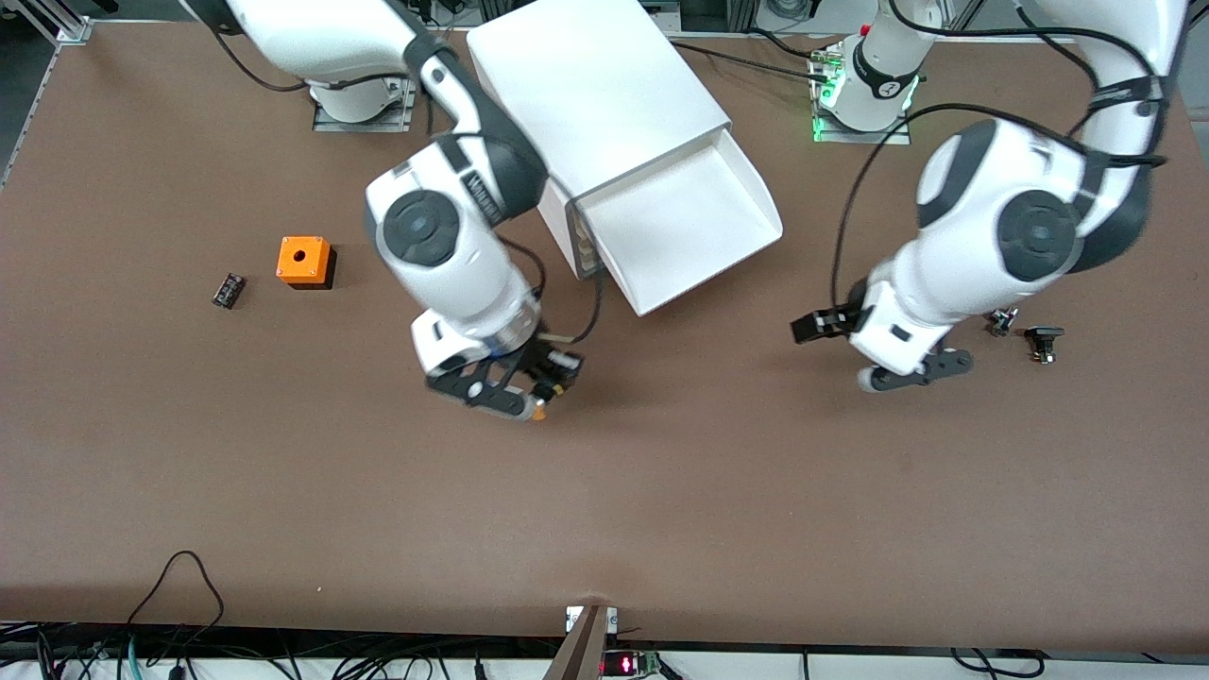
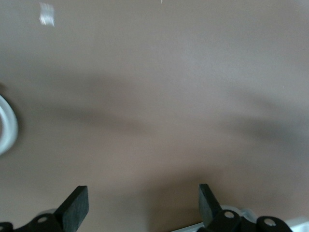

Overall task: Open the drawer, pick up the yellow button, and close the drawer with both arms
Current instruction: 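Lift the yellow button out with the right gripper while the left gripper returns, then push the drawer shut with the left gripper while the right gripper sets the button down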

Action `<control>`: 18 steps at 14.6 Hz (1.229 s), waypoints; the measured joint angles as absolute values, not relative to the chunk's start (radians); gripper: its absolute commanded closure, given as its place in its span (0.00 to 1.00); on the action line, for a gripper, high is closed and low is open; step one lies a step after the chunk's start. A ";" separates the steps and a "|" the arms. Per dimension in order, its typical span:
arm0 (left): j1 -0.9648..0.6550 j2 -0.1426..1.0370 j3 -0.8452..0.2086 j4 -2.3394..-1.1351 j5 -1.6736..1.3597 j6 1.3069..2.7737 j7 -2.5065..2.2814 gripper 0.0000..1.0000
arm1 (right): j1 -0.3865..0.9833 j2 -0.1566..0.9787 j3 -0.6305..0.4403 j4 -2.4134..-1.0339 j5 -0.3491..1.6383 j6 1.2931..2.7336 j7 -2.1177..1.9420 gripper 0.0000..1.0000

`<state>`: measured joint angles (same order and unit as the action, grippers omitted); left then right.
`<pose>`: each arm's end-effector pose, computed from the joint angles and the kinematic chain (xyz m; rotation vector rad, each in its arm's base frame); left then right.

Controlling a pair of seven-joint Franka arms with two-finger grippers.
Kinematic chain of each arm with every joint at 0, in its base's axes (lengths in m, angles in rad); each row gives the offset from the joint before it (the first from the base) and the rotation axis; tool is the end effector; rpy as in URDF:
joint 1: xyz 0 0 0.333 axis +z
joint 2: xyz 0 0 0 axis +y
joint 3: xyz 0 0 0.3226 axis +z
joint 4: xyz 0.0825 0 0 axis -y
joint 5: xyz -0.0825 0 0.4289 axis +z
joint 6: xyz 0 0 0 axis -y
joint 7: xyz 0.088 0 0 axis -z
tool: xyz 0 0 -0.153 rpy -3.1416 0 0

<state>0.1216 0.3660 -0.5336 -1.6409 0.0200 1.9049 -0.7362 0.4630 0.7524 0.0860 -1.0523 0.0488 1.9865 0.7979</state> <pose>0.6408 -0.2481 0.3686 2.9803 0.5141 -0.2014 0.7172 0.4203 0.3603 -2.9124 0.4298 -0.1182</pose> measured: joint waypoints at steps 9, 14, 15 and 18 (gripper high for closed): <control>-0.021 0.360 -0.547 -1.830 0.099 2.062 -1.061 0.01 | 0.208 0.758 0.074 -1.183 0.009 1.957 0.341 1.00; -0.040 0.358 -0.589 -1.849 0.102 2.054 -1.095 0.01 | 0.090 0.777 0.075 -1.267 -0.122 2.002 0.282 1.00; -0.038 0.358 -0.601 -1.853 0.096 2.045 -1.098 0.01 | 0.071 0.780 0.075 -1.288 -0.122 2.031 0.255 1.00; -0.036 0.356 -0.634 -1.856 0.036 2.007 -1.104 0.00 | 0.022 0.784 0.075 -1.374 -0.122 2.136 0.160 1.00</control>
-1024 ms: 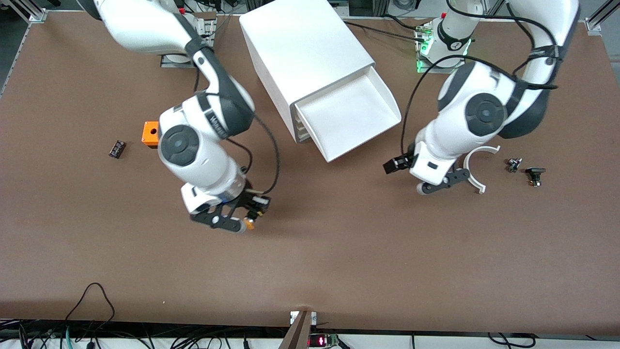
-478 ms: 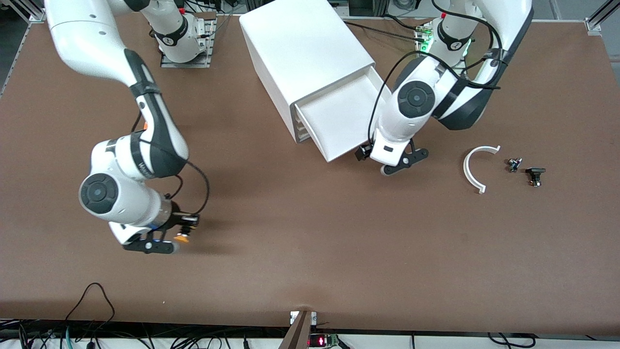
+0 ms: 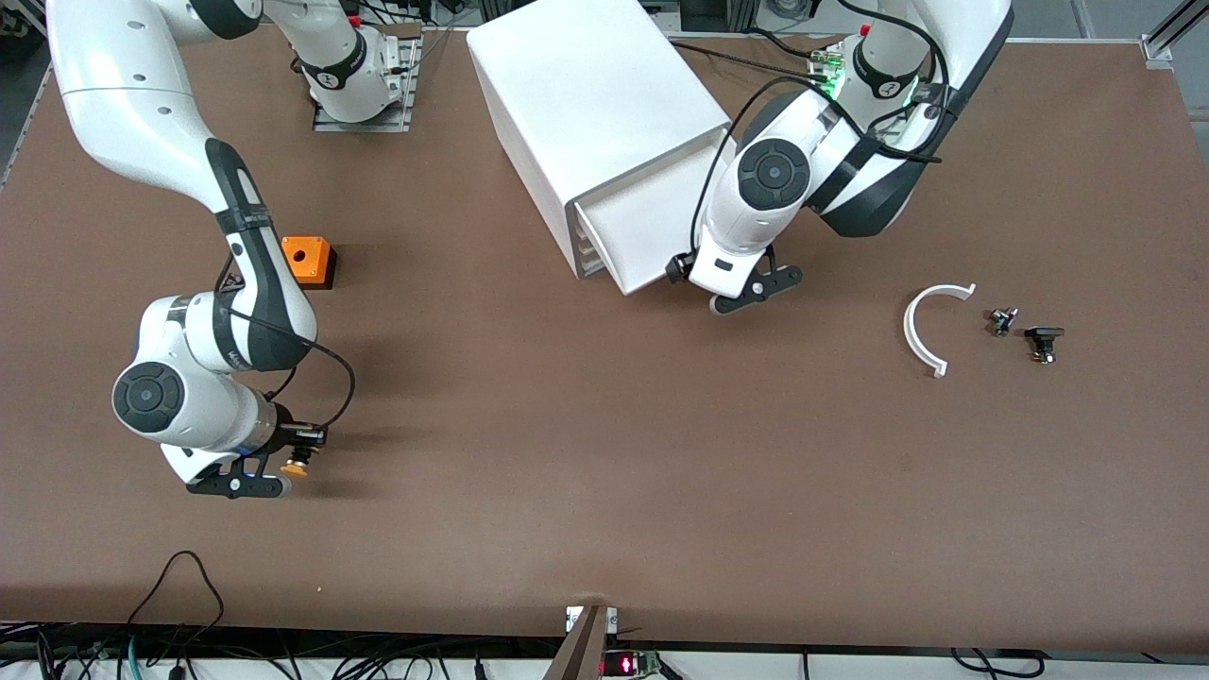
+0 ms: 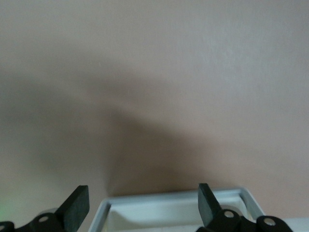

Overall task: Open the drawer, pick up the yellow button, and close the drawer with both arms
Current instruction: 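Push the drawer shut with the left gripper while the right gripper sets the button down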

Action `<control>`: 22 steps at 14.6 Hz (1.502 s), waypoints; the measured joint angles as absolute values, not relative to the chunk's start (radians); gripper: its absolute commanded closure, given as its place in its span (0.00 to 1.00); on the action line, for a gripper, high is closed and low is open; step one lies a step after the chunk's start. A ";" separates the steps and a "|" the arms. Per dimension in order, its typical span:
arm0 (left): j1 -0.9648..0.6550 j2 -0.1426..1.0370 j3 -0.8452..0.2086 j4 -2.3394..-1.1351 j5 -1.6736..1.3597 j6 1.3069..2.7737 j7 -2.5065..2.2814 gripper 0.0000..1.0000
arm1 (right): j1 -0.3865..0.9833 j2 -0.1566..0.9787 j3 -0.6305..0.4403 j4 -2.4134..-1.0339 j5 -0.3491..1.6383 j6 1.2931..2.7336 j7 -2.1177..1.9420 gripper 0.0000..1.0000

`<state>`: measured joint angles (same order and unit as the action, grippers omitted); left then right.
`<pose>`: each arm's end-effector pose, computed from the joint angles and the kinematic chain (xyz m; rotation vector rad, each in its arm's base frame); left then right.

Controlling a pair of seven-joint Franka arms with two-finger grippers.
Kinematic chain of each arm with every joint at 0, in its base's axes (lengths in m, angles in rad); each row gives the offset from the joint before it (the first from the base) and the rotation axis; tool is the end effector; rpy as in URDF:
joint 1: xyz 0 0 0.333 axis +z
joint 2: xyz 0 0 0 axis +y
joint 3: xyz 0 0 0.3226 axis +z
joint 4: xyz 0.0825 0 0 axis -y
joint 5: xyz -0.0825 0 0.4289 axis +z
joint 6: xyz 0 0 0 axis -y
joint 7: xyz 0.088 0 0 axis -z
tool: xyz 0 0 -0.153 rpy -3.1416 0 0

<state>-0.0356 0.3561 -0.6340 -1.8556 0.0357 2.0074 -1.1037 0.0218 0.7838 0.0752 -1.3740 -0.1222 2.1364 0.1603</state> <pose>0.5123 -0.3872 0.2904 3.0407 0.6685 -0.3488 0.7722 0.0562 0.1808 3.0901 -0.0281 -0.0189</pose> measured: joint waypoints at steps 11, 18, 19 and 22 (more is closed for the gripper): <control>-0.053 0.356 -0.744 -1.888 -0.022 1.978 -1.110 0.01 | -0.053 0.792 0.082 -1.459 -0.101 2.248 0.089 0.00; -0.058 0.362 -0.785 -1.911 -0.023 1.977 -1.110 0.01 | -0.052 0.754 0.092 -1.435 -0.100 2.254 0.074 0.00; -0.058 0.365 -0.790 -1.914 -0.023 1.977 -1.110 0.01 | -0.052 0.734 0.092 -1.432 -0.100 2.247 0.062 0.00; -0.058 0.370 -0.796 -1.916 -0.028 1.977 -1.110 0.00 | -0.052 0.665 0.092 -1.431 -0.100 2.201 0.040 0.00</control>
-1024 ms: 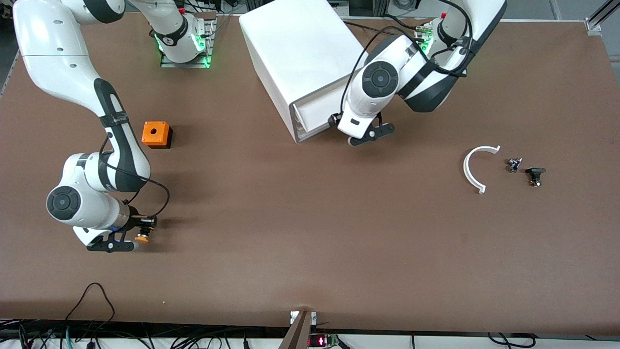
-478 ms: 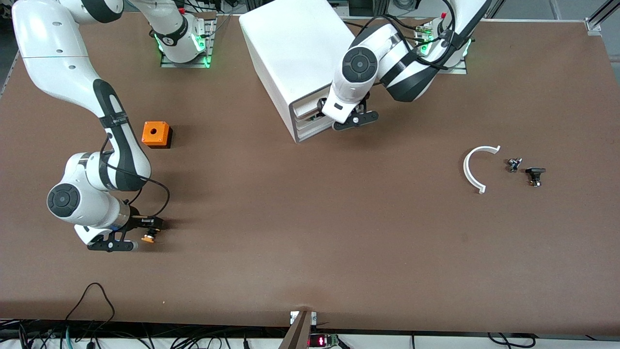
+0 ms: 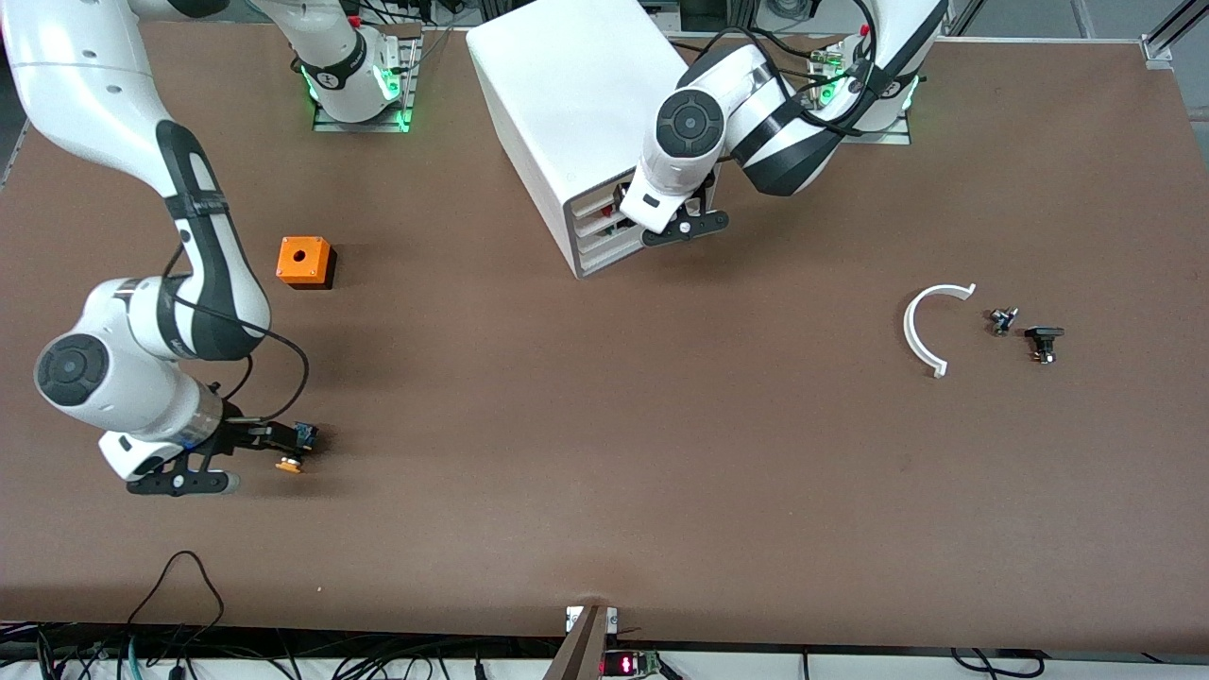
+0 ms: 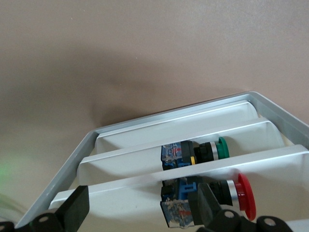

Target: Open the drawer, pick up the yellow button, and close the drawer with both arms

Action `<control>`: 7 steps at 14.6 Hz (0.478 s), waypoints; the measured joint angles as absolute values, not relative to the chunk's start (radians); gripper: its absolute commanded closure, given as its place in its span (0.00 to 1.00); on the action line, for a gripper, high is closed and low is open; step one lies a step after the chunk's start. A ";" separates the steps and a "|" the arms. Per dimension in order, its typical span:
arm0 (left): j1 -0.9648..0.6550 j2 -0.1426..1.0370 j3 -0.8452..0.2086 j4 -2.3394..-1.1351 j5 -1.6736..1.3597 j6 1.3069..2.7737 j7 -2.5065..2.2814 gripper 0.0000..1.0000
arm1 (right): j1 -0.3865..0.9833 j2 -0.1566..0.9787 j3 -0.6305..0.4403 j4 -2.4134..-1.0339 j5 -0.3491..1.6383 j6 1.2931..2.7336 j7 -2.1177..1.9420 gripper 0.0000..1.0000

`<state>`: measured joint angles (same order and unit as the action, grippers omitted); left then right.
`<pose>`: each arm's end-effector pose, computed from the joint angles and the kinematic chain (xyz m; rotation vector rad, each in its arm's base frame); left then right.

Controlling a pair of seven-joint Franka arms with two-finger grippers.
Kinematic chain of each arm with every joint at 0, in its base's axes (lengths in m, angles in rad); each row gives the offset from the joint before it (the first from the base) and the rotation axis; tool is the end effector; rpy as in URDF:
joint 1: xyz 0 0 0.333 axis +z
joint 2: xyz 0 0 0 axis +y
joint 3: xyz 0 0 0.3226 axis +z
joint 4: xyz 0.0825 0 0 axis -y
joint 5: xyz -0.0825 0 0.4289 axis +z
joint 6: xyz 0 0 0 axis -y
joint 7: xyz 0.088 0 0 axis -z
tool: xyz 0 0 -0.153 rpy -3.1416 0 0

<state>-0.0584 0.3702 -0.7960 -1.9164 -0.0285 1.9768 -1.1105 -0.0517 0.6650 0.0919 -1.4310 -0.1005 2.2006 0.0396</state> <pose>0.4091 -0.4634 0.2794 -3.0572 -0.4278 0.5485 0.7802 0.0136 0.2509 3.1121 0.0512 0.1695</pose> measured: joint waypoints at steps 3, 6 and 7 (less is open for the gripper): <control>-0.054 0.370 -0.797 -1.913 -0.032 1.967 -1.093 0.00 | -0.052 0.589 0.092 -1.428 -0.100 2.090 0.040 0.00; -0.019 0.369 -0.796 -1.859 -0.013 1.874 -1.004 0.00 | -0.052 0.497 0.092 -1.427 -0.100 1.940 0.070 0.00; 0.009 0.367 -0.797 -1.825 0.021 1.823 -0.968 0.00 | -0.052 0.462 0.092 -1.427 -0.100 1.896 0.082 0.00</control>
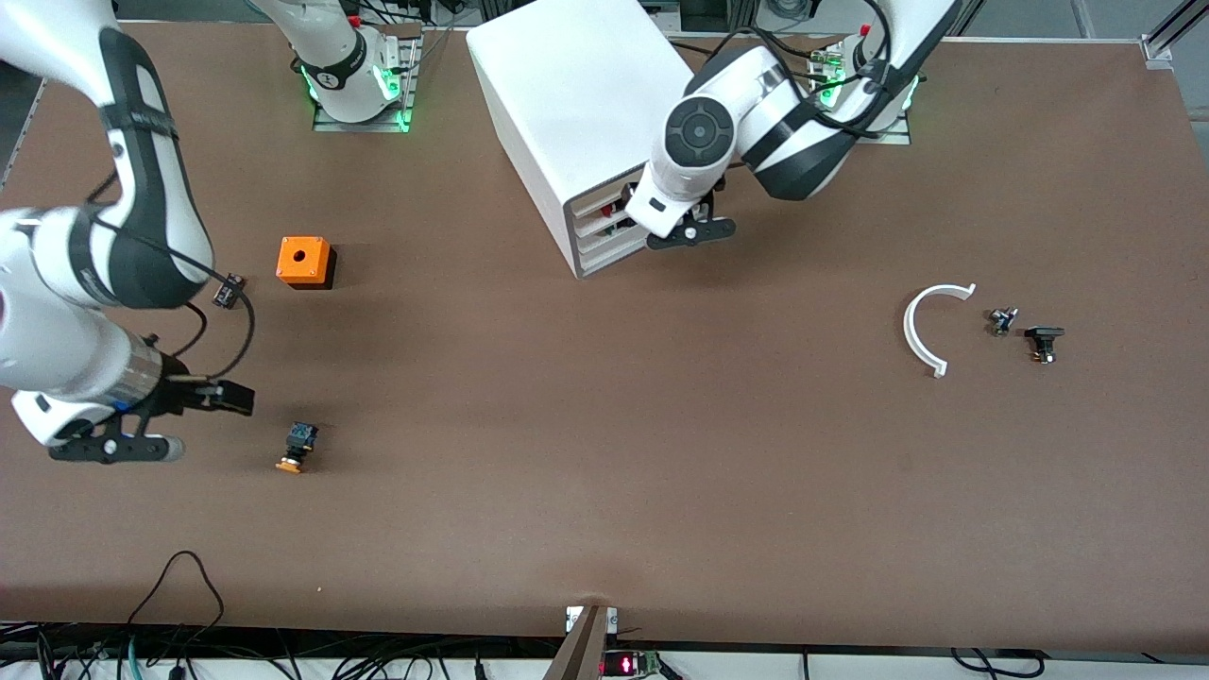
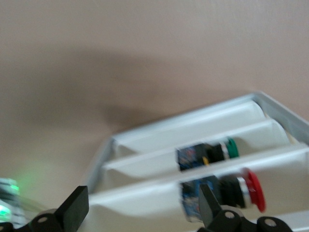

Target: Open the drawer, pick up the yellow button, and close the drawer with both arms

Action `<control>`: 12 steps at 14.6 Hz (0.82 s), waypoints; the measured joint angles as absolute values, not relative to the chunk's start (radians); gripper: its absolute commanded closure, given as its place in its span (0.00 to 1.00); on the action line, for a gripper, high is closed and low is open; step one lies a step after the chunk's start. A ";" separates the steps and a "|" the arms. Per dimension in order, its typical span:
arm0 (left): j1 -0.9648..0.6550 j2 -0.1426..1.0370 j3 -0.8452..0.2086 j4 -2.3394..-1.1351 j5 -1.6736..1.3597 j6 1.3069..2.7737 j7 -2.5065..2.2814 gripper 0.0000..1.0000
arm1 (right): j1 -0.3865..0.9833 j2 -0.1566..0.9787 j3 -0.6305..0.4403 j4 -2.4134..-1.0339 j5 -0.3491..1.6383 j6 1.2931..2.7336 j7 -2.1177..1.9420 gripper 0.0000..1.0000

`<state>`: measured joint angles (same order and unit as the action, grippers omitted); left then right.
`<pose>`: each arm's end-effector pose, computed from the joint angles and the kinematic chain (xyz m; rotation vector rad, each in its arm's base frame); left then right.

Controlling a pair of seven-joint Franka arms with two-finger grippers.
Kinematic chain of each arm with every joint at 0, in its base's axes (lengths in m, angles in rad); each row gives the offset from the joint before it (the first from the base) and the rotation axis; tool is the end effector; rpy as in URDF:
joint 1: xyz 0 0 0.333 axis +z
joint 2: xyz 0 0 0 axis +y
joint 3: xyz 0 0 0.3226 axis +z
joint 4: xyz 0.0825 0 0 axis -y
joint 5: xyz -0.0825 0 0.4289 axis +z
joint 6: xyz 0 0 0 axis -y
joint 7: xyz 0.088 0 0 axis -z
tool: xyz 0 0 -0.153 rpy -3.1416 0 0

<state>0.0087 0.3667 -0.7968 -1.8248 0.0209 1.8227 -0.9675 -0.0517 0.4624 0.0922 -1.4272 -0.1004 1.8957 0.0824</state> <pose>0.4517 -0.4276 0.3125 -3.0399 -0.2610 0.5417 0.7400 0.0093 0.3777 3.0878 -0.0309 0.0177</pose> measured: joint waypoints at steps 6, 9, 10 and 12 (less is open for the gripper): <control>0.168 0.358 -0.795 -1.613 0.138 1.565 -0.667 0.00 | -0.051 0.267 0.098 -1.509 -0.097 1.781 0.099 0.00; 0.269 0.351 -0.789 -1.548 0.163 1.525 -0.470 0.00 | -0.051 0.160 0.102 -1.592 -0.093 1.773 0.104 0.00; 0.280 0.341 -0.764 -1.529 0.164 1.519 -0.395 0.00 | -0.051 0.128 0.102 -1.612 -0.088 1.761 0.105 0.00; 0.244 0.300 -0.641 -1.511 0.164 1.519 -0.239 0.00 | -0.051 0.076 0.105 -1.635 -0.082 1.729 0.105 0.00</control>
